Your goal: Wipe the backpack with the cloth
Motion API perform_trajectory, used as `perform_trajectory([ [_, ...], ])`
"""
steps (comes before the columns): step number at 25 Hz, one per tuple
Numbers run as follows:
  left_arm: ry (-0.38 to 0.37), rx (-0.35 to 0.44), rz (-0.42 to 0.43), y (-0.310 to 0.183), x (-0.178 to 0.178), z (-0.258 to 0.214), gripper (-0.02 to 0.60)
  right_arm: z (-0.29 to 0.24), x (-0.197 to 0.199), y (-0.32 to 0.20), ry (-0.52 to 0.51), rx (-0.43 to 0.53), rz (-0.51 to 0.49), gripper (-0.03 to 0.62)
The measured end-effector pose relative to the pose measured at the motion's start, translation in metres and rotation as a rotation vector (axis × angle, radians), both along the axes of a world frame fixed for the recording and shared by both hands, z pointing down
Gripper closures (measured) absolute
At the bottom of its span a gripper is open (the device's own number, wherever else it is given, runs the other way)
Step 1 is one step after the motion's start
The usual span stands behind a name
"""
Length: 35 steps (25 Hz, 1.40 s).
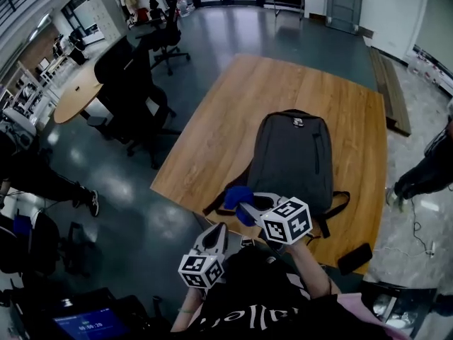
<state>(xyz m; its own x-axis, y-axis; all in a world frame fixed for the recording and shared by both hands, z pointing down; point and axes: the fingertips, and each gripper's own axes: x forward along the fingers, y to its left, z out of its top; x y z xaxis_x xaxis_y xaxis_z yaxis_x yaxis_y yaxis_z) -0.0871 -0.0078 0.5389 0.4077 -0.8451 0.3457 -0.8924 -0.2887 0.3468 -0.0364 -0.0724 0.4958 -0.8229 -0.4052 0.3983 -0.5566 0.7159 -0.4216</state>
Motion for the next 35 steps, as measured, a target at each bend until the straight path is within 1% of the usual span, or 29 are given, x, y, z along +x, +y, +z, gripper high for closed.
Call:
perform_trajectory([
  [2,0.001,-0.003,-0.017,0.003,-0.009,0.001,0.581,0.017,0.008,-0.003,0.043,-0.022,0.026,0.539],
  [5,-0.001,-0.003,-0.023,0.002,-0.017,0.001,0.581,0.028,0.035,-0.015,0.079,-0.031,0.104,0.539],
  [9,-0.006,0.003,0.005,-0.001,-0.01,0.001,0.581,0.03,0.085,-0.025,0.068,-0.039,0.225,0.539],
  [12,-0.01,0.002,0.04,-0.001,0.001,-0.001,0.581,0.03,0.131,-0.024,0.068,-0.043,0.328,0.539],
  [18,-0.014,-0.004,0.098,0.001,0.021,0.0,0.581,0.036,0.225,-0.001,0.084,-0.06,0.522,0.539],
  [21,-0.019,-0.008,0.117,0.006,0.029,0.0,0.581,0.04,0.264,0.018,0.095,-0.072,0.613,0.539],
  [23,-0.024,-0.01,0.134,0.01,0.036,0.0,0.581,0.042,0.285,0.03,0.099,-0.074,0.655,0.539],
  [27,-0.036,-0.019,0.162,0.02,0.047,0.003,0.581,0.047,0.306,0.043,0.102,-0.078,0.703,0.539],
  [31,-0.044,-0.047,0.178,0.032,0.05,0.006,0.581,0.048,0.31,0.051,0.103,-0.089,0.722,0.539],
  [35,-0.049,-0.064,0.204,0.05,0.066,0.014,0.581,0.043,0.315,0.065,0.083,-0.074,0.721,0.539],
])
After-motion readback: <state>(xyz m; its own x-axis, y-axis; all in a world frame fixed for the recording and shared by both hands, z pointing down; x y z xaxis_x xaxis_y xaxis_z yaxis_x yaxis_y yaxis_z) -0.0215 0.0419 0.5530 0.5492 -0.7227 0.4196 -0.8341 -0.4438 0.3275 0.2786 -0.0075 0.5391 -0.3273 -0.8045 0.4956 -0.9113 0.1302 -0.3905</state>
